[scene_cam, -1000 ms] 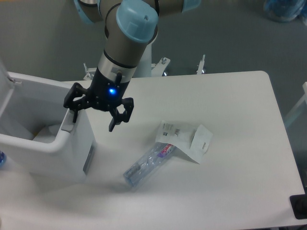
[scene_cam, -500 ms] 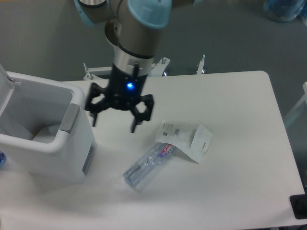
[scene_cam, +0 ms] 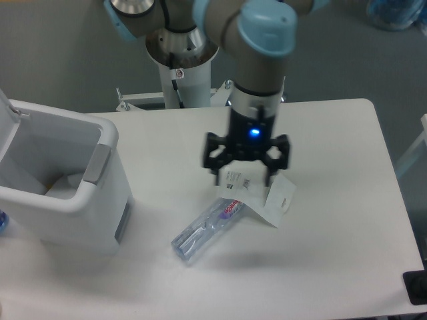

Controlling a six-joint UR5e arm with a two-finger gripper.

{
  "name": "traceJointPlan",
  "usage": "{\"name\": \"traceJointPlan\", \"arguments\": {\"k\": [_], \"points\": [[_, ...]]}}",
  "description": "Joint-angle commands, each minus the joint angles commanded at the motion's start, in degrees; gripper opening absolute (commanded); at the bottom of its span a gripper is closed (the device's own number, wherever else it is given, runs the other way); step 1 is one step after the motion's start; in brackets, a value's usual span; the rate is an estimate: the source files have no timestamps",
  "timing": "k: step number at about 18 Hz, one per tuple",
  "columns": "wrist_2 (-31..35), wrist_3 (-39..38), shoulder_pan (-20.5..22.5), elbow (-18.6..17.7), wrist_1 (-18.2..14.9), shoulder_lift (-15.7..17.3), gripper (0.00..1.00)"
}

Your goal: Open the trash can

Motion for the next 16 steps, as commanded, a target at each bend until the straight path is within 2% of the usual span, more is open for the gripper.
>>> {"name": "traceJointPlan", "arguments": {"k": [3,9,11,16], "points": [[0.6,4.4,1.3,0.8,0.1,-1.7,1.0],[2.5,25.4,4.4,1.4,0.2,-4.8,1.0],[2.6,32.2,6.0,1.5,1.8,-6.9,1.0],[7.1,36.7,7.1,1.4,3.2,-9.0,1.0]]}}
